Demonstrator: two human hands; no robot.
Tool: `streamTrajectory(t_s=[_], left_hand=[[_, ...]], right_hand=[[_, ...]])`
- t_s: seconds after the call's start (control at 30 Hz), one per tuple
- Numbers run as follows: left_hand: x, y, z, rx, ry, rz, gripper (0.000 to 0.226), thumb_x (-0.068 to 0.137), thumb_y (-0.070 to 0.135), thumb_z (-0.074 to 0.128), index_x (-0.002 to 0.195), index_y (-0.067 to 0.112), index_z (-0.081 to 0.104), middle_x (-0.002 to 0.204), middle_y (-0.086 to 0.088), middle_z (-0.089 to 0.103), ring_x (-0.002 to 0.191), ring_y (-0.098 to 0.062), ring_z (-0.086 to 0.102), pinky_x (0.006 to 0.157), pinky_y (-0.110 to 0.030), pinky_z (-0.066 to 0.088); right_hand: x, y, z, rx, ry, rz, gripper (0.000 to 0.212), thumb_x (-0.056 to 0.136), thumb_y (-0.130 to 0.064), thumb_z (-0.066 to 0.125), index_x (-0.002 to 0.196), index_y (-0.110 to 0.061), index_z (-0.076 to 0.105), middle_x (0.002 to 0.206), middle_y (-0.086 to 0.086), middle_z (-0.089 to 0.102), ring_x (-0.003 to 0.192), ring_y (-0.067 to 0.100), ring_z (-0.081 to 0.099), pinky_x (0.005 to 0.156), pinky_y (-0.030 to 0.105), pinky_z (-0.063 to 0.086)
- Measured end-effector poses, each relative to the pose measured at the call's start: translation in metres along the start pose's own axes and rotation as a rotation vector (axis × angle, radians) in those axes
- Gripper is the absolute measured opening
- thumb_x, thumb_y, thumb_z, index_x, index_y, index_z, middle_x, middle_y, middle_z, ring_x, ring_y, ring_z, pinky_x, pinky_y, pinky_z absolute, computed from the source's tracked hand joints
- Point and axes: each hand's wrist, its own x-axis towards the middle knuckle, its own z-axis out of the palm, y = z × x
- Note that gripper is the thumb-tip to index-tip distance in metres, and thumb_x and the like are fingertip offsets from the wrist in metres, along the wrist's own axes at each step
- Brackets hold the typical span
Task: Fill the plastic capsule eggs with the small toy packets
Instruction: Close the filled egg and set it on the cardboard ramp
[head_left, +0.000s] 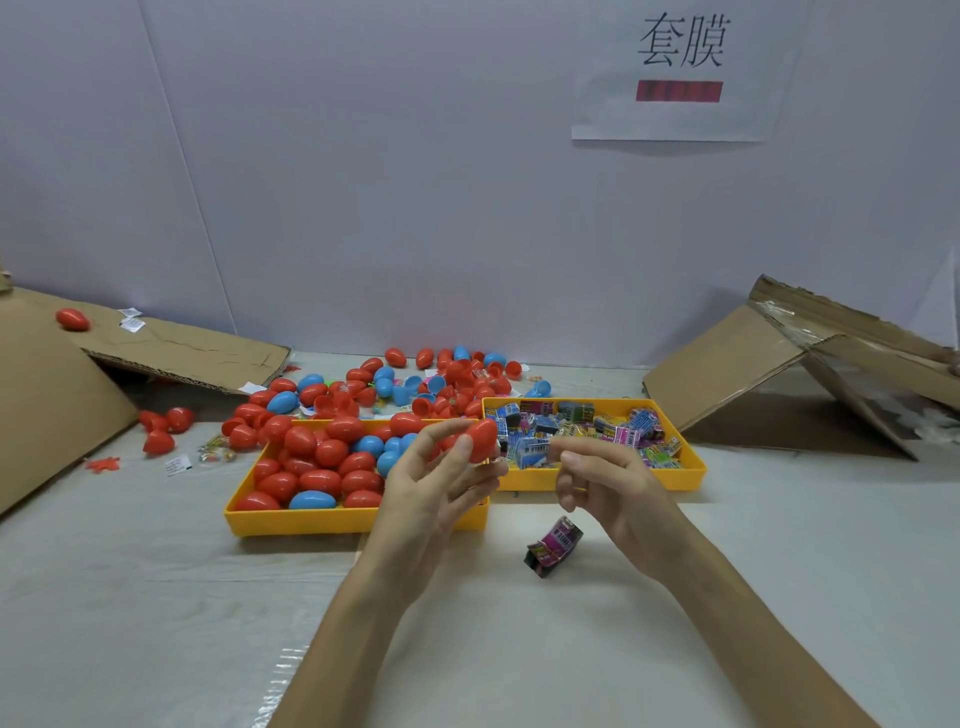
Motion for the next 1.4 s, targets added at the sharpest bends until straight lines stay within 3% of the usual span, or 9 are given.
streamTrajectory(t_s=[0.17, 0.33, 0.57, 0.83, 1.13, 1.4], left_hand=[[0.001, -0.004, 0.001, 0.144, 0.014, -0.05, 0.023, 0.099, 0.031, 0.058, 0.111, 0.013, 0.066, 0.084, -0.01, 0.075, 0.075, -0.019, 0.072, 0.07, -0.024, 0.06], [0.0, -0.008, 0.004, 0.195, -0.028, -0.068, 0.025, 0.097, 0.034, 0.058, 0.108, 0.014, 0.068, 0.074, -0.009, 0.072, 0.065, -0.015, 0.068, 0.067, -0.023, 0.059], [-0.002, -0.008, 0.004, 0.253, -0.053, -0.094, 0.025, 0.099, 0.036, 0.055, 0.102, 0.028, 0.079, 0.074, -0.011, 0.07, 0.064, -0.015, 0.065, 0.064, -0.023, 0.057], [-0.001, -0.01, 0.003, 0.306, -0.07, -0.083, 0.027, 0.102, 0.034, 0.053, 0.107, 0.019, 0.074, 0.074, -0.012, 0.07, 0.064, -0.015, 0.065, 0.062, -0.023, 0.055], [-0.001, -0.012, 0.005, 0.354, -0.104, -0.086, 0.027, 0.102, 0.035, 0.054, 0.107, 0.014, 0.07, 0.075, -0.013, 0.072, 0.064, -0.018, 0.067, 0.063, -0.024, 0.056], [-0.001, -0.014, 0.004, 0.373, -0.047, -0.024, 0.025, 0.103, 0.034, 0.054, 0.102, 0.016, 0.071, 0.072, -0.016, 0.072, 0.059, -0.019, 0.067, 0.059, -0.025, 0.057]], right_hand=[[0.0, 0.0, -0.002, -0.003, 0.015, -0.02, 0.022, 0.078, -0.022, 0.067, 0.091, -0.013, 0.082, 0.065, 0.008, 0.058, 0.063, 0.016, 0.058, 0.06, 0.026, 0.048], [0.001, 0.001, -0.001, -0.017, 0.003, -0.023, 0.021, 0.079, -0.022, 0.066, 0.092, -0.015, 0.082, 0.064, 0.009, 0.058, 0.063, 0.017, 0.058, 0.061, 0.027, 0.048], [-0.001, 0.0, 0.002, -0.056, -0.016, -0.014, 0.02, 0.08, -0.022, 0.066, 0.091, -0.016, 0.082, 0.064, 0.009, 0.059, 0.063, 0.019, 0.058, 0.062, 0.028, 0.047], [-0.001, -0.001, 0.003, -0.13, -0.006, -0.032, 0.009, 0.081, -0.018, 0.077, 0.089, -0.018, 0.081, 0.067, 0.009, 0.065, 0.062, 0.02, 0.063, 0.061, 0.026, 0.049], [0.0, 0.003, 0.0, -0.232, 0.078, -0.175, 0.015, 0.071, -0.026, 0.08, 0.085, -0.021, 0.081, 0.083, 0.006, 0.075, 0.074, 0.017, 0.07, 0.07, 0.026, 0.057], [-0.001, 0.005, 0.002, -0.269, 0.02, -0.195, 0.01, 0.072, -0.021, 0.079, 0.082, -0.023, 0.081, 0.081, 0.002, 0.074, 0.075, 0.014, 0.069, 0.069, 0.022, 0.055]])
